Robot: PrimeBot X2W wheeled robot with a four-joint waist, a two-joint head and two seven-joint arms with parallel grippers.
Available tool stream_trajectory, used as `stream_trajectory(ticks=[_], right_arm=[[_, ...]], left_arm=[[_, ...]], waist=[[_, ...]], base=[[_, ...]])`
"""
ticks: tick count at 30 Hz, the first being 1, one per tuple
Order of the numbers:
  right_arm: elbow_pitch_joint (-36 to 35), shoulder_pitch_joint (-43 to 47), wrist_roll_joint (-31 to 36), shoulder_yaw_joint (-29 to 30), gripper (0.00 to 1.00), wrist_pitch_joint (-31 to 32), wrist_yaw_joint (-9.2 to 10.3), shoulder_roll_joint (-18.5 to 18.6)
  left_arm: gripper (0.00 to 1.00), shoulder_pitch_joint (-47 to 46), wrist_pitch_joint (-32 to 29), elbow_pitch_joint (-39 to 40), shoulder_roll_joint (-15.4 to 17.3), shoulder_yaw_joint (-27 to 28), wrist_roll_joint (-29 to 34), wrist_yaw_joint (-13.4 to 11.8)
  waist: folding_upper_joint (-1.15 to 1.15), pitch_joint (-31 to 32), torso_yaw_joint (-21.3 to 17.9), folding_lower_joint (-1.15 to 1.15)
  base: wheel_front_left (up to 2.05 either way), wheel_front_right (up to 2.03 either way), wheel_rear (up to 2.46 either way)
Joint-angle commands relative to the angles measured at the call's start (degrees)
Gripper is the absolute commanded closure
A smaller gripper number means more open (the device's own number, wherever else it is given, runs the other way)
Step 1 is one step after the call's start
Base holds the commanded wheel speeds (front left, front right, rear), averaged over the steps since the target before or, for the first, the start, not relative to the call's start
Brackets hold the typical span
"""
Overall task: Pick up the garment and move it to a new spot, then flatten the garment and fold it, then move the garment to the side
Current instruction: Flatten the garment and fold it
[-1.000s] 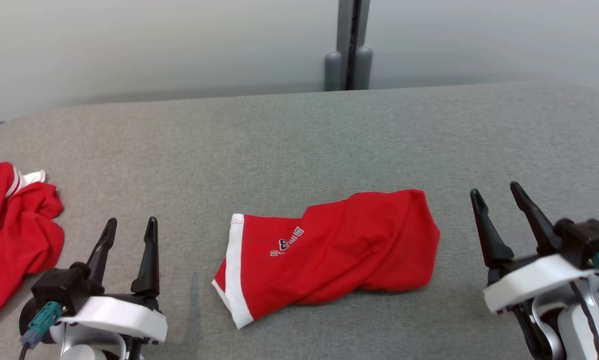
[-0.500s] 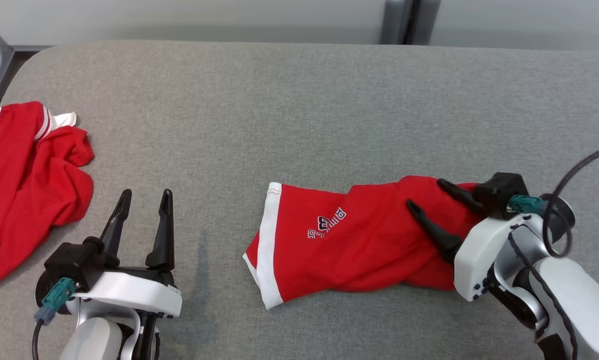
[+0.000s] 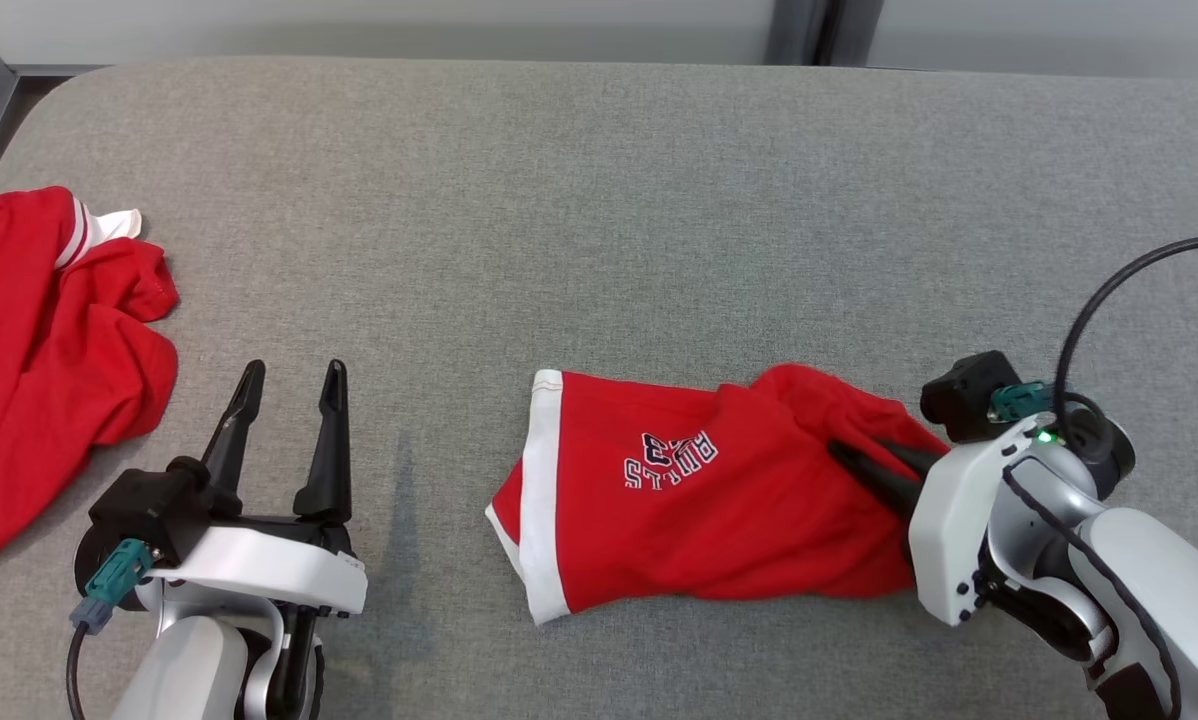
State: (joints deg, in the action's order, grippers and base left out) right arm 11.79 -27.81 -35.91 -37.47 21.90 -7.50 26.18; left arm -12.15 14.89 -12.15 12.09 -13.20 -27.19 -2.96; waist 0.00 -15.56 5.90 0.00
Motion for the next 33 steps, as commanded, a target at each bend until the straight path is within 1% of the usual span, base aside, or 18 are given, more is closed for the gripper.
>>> stream_trajectory(ticks=[1,4,6,8,12,19,24,27,32,33], right_arm=[[-0.38,-0.83,-0.16,0.28,1.00,-1.14,0.01,0.21],[-1.73,-1.40,1.07,1.96,1.00,-8.57,0.01,-1.44],[-2.35,-1.14,2.11,4.75,1.00,-15.12,0.02,-3.13],[-2.06,-0.47,3.43,6.71,1.00,-20.01,0.00,-4.82],[-0.39,1.27,4.27,11.34,1.00,-26.25,0.01,-8.00],[3.32,7.89,2.16,20.74,1.00,-31.85,0.01,-12.42],[7.02,14.33,-1.65,27.19,1.00,-33.34,0.00,-15.69],[8.82,17.11,-3.00,28.74,1.00,-33.83,0.00,-17.69],[10.29,18.08,-3.68,28.31,1.00,-34.42,0.00,-18.85],[10.37,17.94,-3.58,28.22,0.81,-34.61,0.00,-18.93]], left_arm=[[0.00,-0.50,0.25,-0.26,0.24,0.31,0.37,0.21],[0.00,-0.40,0.32,-0.19,0.35,0.57,0.56,0.22],[0.00,-0.38,0.35,-0.17,0.44,0.68,0.65,0.30],[0.00,-0.43,0.32,-0.08,0.62,0.79,0.80,0.29],[0.00,-0.33,0.36,0.24,0.96,0.95,0.99,0.19],[0.00,-0.04,0.29,0.79,1.26,0.85,0.97,-0.13],[0.00,0.58,-0.02,1.04,1.60,0.72,0.70,-0.22],[0.00,0.81,-0.29,1.19,2.05,0.67,0.62,-0.25],[0.00,0.95,-0.70,1.69,2.60,0.74,0.59,-0.56],[0.00,0.95,-0.82,1.78,2.74,0.72,0.60,-0.60]], waist=[[0.00,0.02,-0.15,0.00],[0.00,0.10,-0.80,0.00],[0.00,0.15,-1.25,0.00],[0.00,0.29,-1.84,0.00],[0.00,0.56,-3.01,0.00],[0.00,0.65,-4.99,0.00],[0.00,0.99,-6.31,0.00],[0.00,1.11,-7.14,0.00],[0.00,1.37,-8.37,0.00],[0.00,1.48,-8.57,0.00]], base=[[0.00,0.00,0.00],[0.00,0.00,0.00],[0.00,0.00,0.00],[0.00,0.00,0.00],[0.00,0.00,0.00],[0.00,0.00,0.00],[0.00,0.00,0.00],[0.00,0.00,0.00],[0.00,0.00,0.00],[0.00,0.00,0.00]])
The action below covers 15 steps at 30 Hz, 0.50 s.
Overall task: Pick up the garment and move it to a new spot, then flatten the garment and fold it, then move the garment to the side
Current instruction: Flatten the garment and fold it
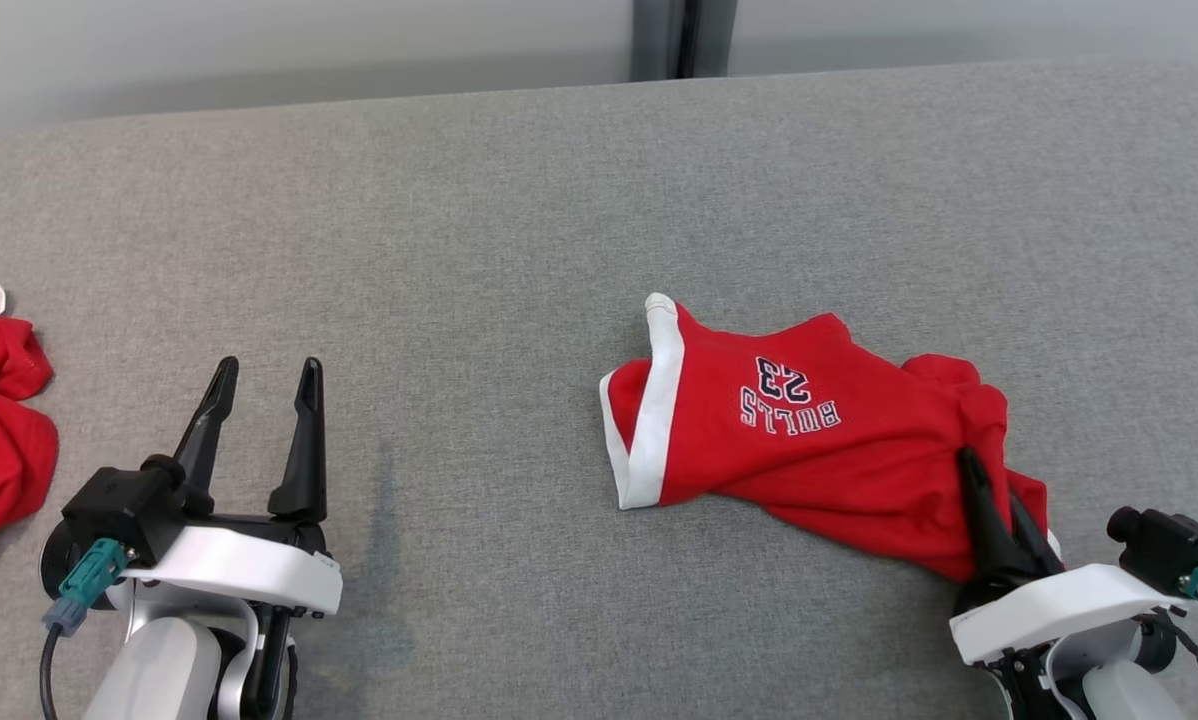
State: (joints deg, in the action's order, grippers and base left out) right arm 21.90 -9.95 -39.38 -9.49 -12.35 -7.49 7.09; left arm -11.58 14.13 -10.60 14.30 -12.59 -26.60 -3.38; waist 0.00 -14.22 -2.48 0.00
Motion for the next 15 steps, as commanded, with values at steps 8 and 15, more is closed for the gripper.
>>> stream_trajectory(ticks=[8,15], right_arm=[[-3.23,-1.45,5.70,1.29,0.00,-2.18,-0.01,2.59],[-9.59,-1.69,14.46,3.33,0.00,-1.70,-0.01,4.75]], left_arm=[[0.00,1.29,-0.73,0.83,0.58,-0.39,-0.08,-0.70],[0.00,2.75,-0.64,1.16,0.66,-0.62,-0.53,-1.09]], waist=[[0.00,2.05,-0.70,0.00],[0.00,4.23,-0.26,0.00]], base=[[0.00,0.00,0.00],[0.00,0.00,0.00]])
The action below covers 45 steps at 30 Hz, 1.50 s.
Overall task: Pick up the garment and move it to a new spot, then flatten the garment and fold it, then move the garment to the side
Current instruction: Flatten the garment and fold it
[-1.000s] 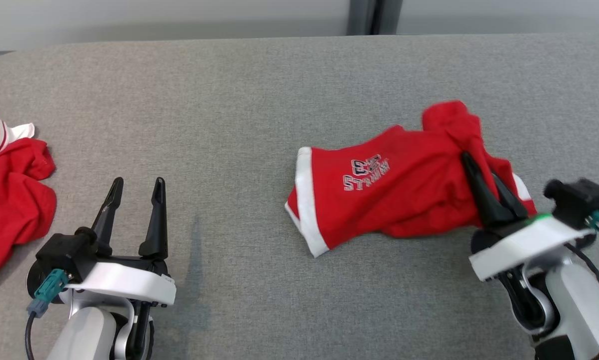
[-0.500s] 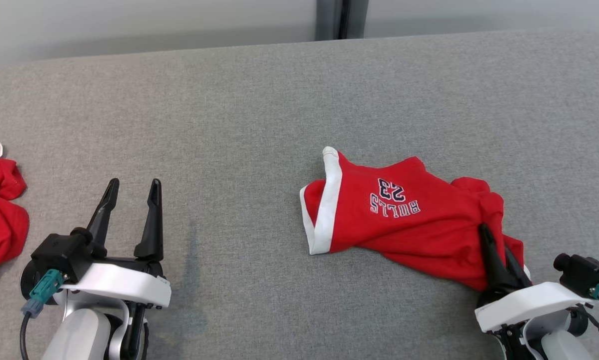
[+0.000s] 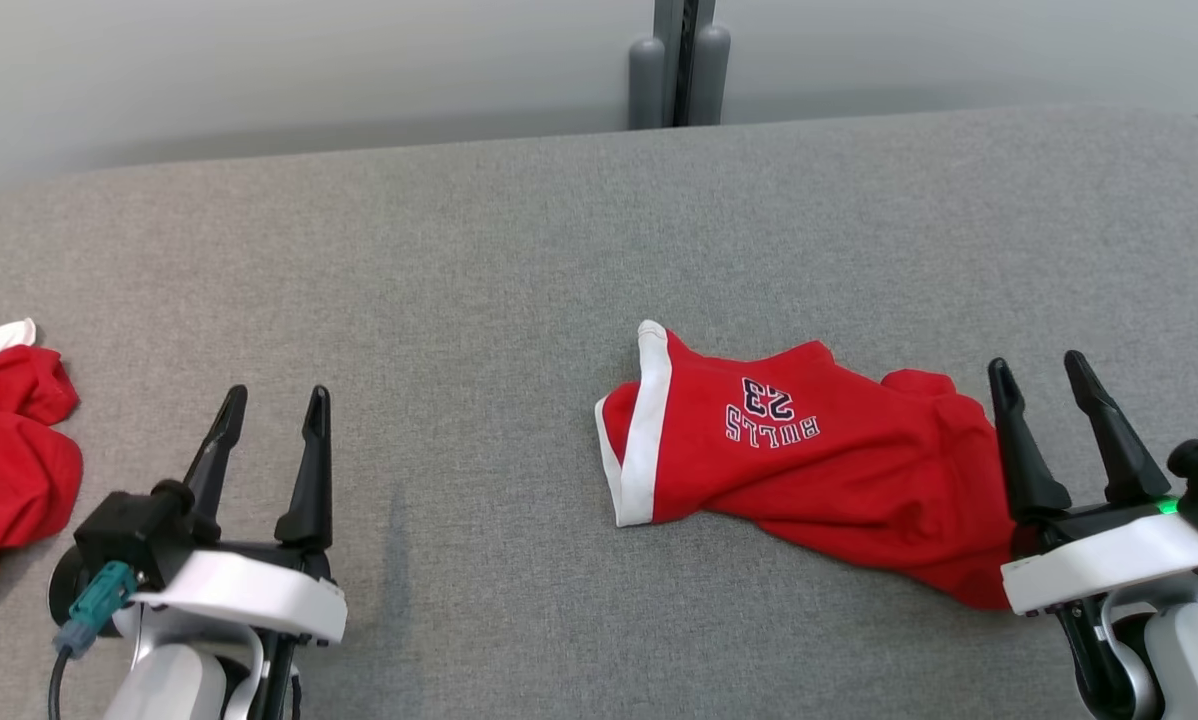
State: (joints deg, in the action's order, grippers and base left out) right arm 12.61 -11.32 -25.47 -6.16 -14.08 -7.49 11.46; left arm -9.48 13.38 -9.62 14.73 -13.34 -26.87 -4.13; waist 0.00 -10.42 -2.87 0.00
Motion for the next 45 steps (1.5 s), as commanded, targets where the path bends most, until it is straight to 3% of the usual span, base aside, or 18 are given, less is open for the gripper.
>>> stream_trajectory(ticks=[1,10,27,35,45], right_arm=[[-0.96,-0.17,1.56,-0.11,0.00,0.80,-0.01,0.52],[-5.40,3.31,6.19,-0.50,0.00,5.83,-0.01,-0.56],[-7.55,4.13,6.24,0.98,0.00,7.86,-0.01,-1.47],[-5.60,-3.18,4.19,-2.23,0.00,10.72,-0.01,2.56],[4.99,-17.22,-1.60,-15.65,0.00,17.47,-0.01,11.39]], left_arm=[[0.00,1.17,0.08,0.19,0.23,0.13,-0.41,-0.43],[0.00,4.04,-0.14,1.48,0.01,-0.50,-0.81,-1.34],[0.00,3.25,-0.35,2.22,0.19,-1.39,-0.57,-1.81],[0.00,0.19,-0.17,2.87,-0.36,-2.27,-0.28,-1.23],[0.00,-4.36,1.10,0.94,-3.47,-4.22,0.38,0.56]], waist=[[0.00,0.84,0.16,0.00],[0.00,2.94,0.98,0.00],[0.00,2.03,1.63,0.00],[0.00,-1.89,5.46,0.00],[0.00,-8.28,13.33,0.00]], base=[[0.00,0.00,0.00],[0.00,0.00,0.00],[0.00,0.00,0.00],[0.00,0.00,0.00],[0.00,0.00,0.00]])
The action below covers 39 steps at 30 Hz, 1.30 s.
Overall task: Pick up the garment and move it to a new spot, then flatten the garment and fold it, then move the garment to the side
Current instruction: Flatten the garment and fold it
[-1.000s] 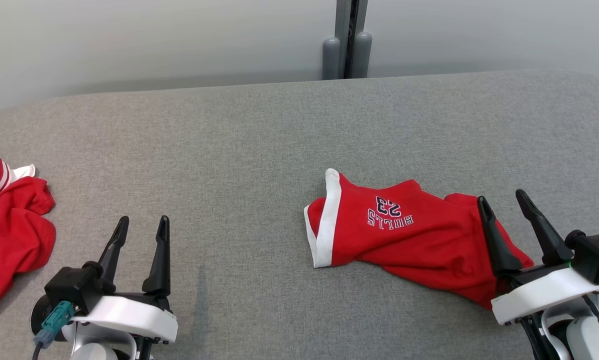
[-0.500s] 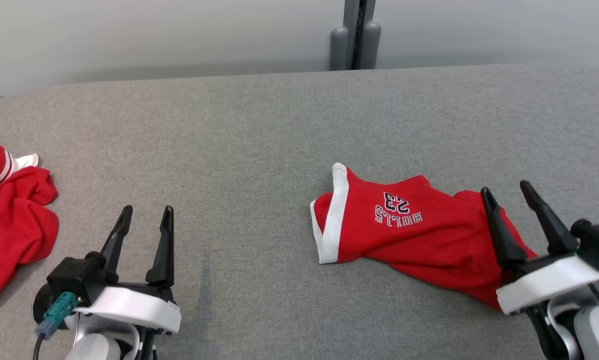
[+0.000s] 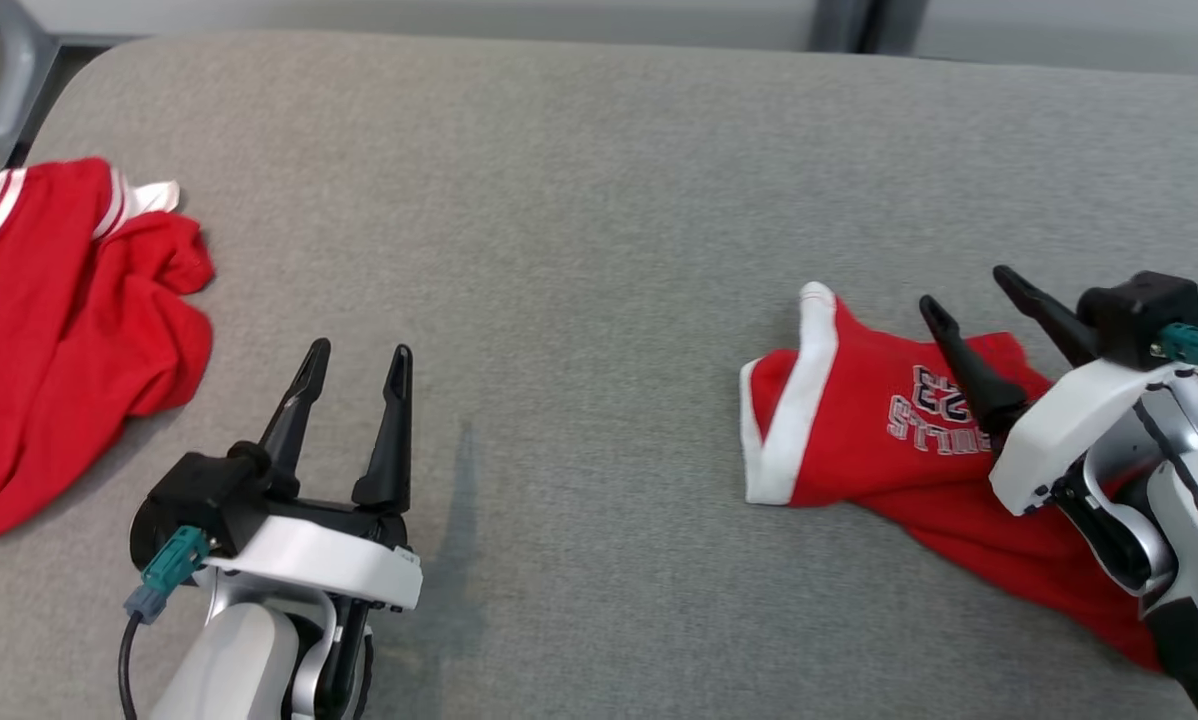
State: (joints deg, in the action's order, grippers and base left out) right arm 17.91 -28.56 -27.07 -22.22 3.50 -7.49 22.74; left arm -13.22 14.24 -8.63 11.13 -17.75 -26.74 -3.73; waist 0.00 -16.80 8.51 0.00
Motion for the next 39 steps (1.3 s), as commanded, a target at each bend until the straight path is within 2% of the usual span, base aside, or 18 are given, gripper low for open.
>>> stream_trajectory(ticks=[1,7,12,13,14,15,20,29,39], right_arm=[[0.78,-0.97,-0.69,-0.96,0.00,0.56,-0.01,0.81],[5.83,-4.68,-5.27,-9.30,0.00,5.99,0.00,4.33],[8.19,-5.27,-9.78,-14.48,0.00,10.59,0.00,5.78],[8.41,-5.52,-10.63,-15.12,0.55,11.04,0.00,6.04],[8.51,-5.68,-11.26,-15.67,0.82,11.18,-0.01,6.21],[8.52,-5.81,-11.71,-16.04,1.00,11.10,-0.01,6.34],[7.30,-7.59,-13.08,-16.34,1.00,7.21,0.01,7.04],[3.70,-8.80,-11.95,-14.35,1.00,-1.09,0.00,5.07],[-3.27,-10.11,-6.74,-9.84,1.00,-12.44,-0.01,-1.79]], left_arm=[[0.00,-0.88,0.39,-0.31,-0.22,0.03,0.34,0.25],[0.00,-2.18,0.89,-2.24,-1.89,0.29,0.68,1.67],[0.00,-2.91,1.03,-3.20,-2.80,1.04,1.35,2.34],[0.00,-2.95,1.05,-3.16,-3.01,1.27,1.47,2.50],[0.00,-2.95,1.06,-3.16,-3.18,1.58,1.65,2.66],[0.00,-2.87,1.07,-3.16,-3.31,1.87,1.68,2.72],[0.00,-2.16,1.01,-2.88,-3.88,3.11,2.77,3.20],[0.00,-1.33,1.02,-2.98,-4.10,4.96,3.92,3.97],[0.00,0.06,0.98,-3.19,-3.30,6.50,4.86,3.87]], waist=[[0.00,-2.35,2.53,0.00],[0.00,-4.02,4.33,0.00],[0.00,-4.42,4.44,0.00],[0.00,-4.46,4.41,0.00],[0.00,-4.48,4.36,0.00],[0.00,-4.49,4.30,0.00],[0.00,-4.19,3.81,0.00],[0.00,-2.62,2.19,0.00],[0.00,0.59,-1.32,0.00]], base=[[0.00,0.00,0.00],[0.00,0.00,0.00],[0.00,0.00,0.00],[0.00,0.00,0.00],[0.00,0.00,0.00],[0.00,0.00,0.00],[0.00,0.00,0.00],[0.00,0.00,0.00],[0.00,0.00,0.00]])
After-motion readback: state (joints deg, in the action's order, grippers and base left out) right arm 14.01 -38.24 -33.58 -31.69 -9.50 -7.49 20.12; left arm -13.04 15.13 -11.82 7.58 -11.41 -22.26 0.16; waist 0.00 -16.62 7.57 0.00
